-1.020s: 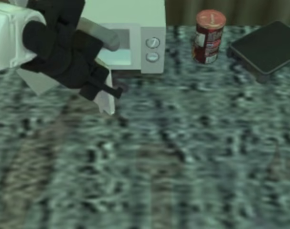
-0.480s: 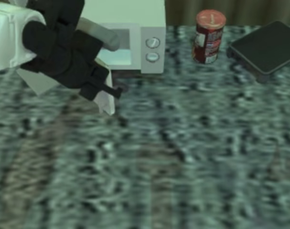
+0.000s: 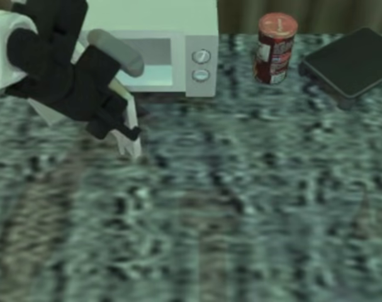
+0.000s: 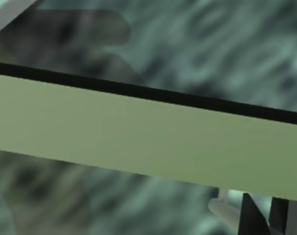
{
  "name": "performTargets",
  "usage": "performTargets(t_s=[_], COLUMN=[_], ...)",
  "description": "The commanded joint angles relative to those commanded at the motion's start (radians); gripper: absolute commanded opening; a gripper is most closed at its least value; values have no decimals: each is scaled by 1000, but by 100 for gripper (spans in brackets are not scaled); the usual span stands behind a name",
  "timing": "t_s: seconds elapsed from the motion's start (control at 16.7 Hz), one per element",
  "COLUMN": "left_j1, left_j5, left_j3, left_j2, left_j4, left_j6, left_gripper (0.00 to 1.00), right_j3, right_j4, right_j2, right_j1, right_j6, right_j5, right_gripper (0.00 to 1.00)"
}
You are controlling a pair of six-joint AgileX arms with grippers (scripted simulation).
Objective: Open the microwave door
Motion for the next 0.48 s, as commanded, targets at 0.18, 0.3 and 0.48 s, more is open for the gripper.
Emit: performTargets(t_s=[0.18,0.3,0.48], left_j1=[8,8,8], left_j5=[11,11,11], left_j3=[-1,-1,-1], left_j2=[-11,-11,-11], left_j4=[2,2,2], left_j6=[19,19,19], left_gripper=[0,0,0], right_j3=[0,0,0], right_j4=[0,0,0], right_j2=[0,0,0], right_j1=[0,0,0], right_j6=[0,0,0], right_j5=[0,0,0], right_gripper=[100,100,100])
